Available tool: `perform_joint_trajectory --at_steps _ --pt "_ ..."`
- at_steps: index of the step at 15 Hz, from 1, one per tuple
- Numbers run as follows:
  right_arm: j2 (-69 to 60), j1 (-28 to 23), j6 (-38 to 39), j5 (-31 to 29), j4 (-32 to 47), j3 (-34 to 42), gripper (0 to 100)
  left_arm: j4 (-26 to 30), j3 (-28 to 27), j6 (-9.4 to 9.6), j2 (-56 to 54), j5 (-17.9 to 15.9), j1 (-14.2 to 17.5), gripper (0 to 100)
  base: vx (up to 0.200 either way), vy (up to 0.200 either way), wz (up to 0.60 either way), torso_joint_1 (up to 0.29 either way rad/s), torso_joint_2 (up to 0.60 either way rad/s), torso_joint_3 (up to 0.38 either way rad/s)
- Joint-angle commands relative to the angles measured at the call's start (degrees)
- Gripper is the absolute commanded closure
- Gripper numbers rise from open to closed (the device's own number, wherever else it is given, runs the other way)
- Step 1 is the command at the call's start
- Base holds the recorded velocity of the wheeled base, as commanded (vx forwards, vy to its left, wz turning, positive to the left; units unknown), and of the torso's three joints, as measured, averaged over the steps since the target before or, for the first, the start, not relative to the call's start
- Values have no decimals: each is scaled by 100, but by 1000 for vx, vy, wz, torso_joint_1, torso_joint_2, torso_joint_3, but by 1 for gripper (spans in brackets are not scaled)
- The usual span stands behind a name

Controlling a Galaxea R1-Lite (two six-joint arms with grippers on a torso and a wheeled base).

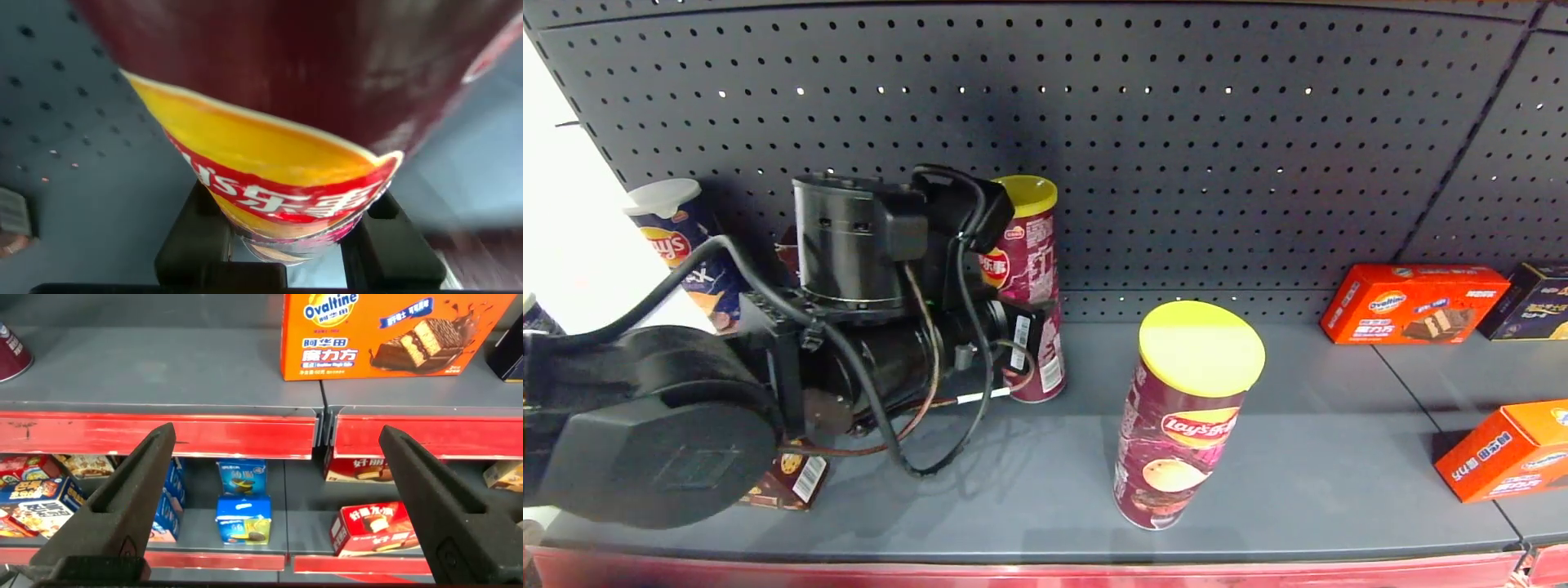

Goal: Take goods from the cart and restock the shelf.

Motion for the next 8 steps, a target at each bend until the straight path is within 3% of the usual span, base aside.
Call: perform_joint_trajectory --at_steps 1,5,8 --pt "20 0 0 2 -1 0 0 -3 -383 -4 430 221 -62 100 0 0 0 0 0 0" --pt "20 -9 0 2 -1 0 0 -3 -568 -4 553 977 -457 100 0 0 0 0 0 0" --pt "28 0 0 2 -1 0 0 -82 -612 -57 737 1452 -536 100 0 0 0 0 0 0"
